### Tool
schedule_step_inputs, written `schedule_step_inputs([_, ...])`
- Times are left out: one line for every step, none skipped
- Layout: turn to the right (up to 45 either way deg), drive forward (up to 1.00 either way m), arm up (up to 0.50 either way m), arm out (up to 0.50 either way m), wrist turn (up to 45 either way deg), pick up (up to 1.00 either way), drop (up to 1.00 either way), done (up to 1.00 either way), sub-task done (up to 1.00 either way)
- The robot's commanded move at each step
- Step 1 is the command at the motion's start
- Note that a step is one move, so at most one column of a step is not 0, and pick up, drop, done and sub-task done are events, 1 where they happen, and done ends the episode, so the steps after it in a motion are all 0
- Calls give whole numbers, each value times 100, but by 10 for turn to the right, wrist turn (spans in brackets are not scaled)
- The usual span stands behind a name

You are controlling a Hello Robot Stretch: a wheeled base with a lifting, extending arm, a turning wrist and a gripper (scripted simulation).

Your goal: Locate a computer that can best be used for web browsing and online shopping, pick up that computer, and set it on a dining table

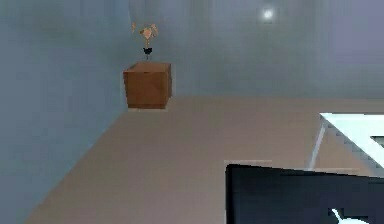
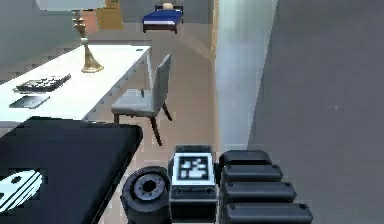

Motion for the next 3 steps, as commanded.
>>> schedule_step_inputs([450,0,0,0,0,0,0,0,0])
schedule_step_inputs([300,0,0,0,0,0,0,0,0])
schedule_step_inputs([0,15,0,0,0,0,0,0,0])
